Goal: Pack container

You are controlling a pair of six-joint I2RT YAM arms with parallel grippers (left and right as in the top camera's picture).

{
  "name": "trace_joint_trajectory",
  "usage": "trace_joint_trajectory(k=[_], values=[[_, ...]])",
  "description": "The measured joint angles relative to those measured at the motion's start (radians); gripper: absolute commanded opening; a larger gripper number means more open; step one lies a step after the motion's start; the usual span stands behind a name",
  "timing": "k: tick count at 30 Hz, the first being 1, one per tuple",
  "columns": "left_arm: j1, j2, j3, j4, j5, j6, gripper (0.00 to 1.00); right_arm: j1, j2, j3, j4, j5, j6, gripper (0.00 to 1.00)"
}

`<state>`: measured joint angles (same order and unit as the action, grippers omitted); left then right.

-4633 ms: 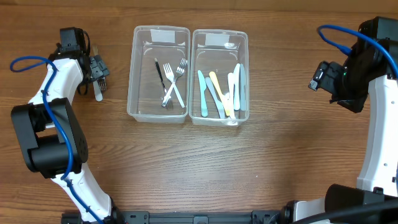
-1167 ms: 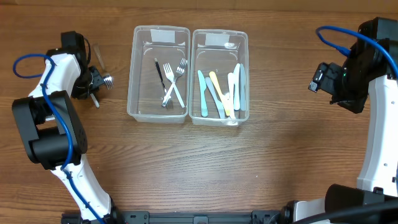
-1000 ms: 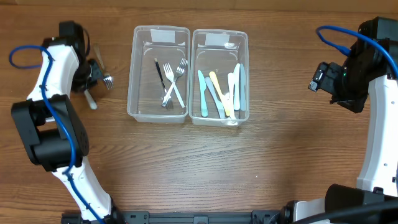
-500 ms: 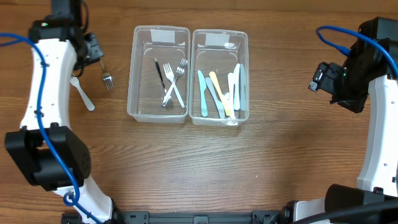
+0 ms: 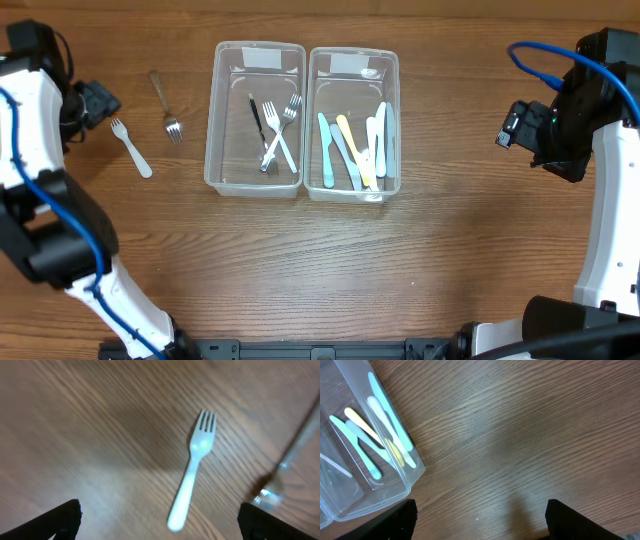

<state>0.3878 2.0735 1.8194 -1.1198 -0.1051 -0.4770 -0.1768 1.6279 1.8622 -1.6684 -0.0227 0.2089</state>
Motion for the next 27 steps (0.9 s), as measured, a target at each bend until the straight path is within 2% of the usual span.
trace_joint_trajectory(k=[6,13,27], values=[[-0.002,0.154,-0.003,0.141,0.051,-0.027,1.0,0.0,0.0,0.0,0.0,0.0,0.0,0.85],[-0.013,0.174,-0.005,0.241,0.058,-0.045,1.0,0.0,0.0,0.0,0.0,0.0,0.0,0.85],[-0.101,0.174,-0.005,0.26,-0.05,-0.045,1.0,0.0,0.0,0.0,0.0,0.0,0.0,0.84]])
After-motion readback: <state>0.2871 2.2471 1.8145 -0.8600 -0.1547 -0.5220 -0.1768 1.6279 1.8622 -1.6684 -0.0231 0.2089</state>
